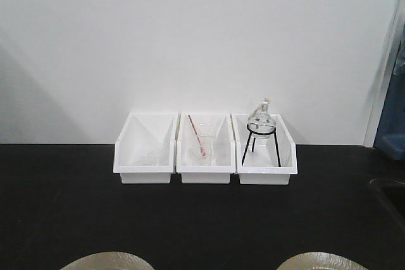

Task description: Arrange circular plates on left workspace

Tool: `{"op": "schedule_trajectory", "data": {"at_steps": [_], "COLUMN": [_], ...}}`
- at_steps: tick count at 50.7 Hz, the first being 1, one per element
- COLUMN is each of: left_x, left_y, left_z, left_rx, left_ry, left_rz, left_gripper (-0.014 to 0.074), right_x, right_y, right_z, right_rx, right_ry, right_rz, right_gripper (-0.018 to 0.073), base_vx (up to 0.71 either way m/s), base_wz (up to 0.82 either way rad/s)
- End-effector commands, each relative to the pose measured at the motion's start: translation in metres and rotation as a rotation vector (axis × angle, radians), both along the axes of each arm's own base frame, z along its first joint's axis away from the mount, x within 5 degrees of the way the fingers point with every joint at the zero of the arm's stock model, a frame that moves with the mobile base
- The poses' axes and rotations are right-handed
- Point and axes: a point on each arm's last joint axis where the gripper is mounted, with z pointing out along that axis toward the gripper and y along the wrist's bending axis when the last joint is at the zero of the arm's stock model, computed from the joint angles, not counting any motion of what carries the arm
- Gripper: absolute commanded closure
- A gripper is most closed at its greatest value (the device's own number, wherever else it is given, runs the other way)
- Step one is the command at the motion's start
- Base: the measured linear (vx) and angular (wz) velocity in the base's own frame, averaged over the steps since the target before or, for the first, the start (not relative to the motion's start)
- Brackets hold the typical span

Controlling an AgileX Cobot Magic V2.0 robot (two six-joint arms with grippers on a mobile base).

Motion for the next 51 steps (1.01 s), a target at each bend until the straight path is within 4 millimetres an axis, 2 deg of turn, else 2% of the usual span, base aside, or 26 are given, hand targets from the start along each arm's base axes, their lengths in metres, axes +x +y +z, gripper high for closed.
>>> {"op": "schedule_trajectory", "data": {"at_steps": [1, 51], "left_x": [-0.0007, -0.0007], "left_y": [0.0003, 0.0003], "left_z": [0.0022, 0.0022], "left_rx": [-0.013, -0.013], "left_ry": [-0.073, -0.073], "left_rz": [-0.002, -0.002], "left_gripper": [0.0596, 0.0596], "right_x": [0.0002, 0.0002], "right_y": [0.0007, 0.0007], "right_z": [0.0001, 0.0001], "right_rx": [-0.026, -0.026], "right_ry": [-0.063, -0.063], "right_rz": [0.008, 0.008], "right_gripper": [0.0560, 0.0560], "base_vx": [0.00, -0.05], "base_wz": [0.00, 0.00]}}
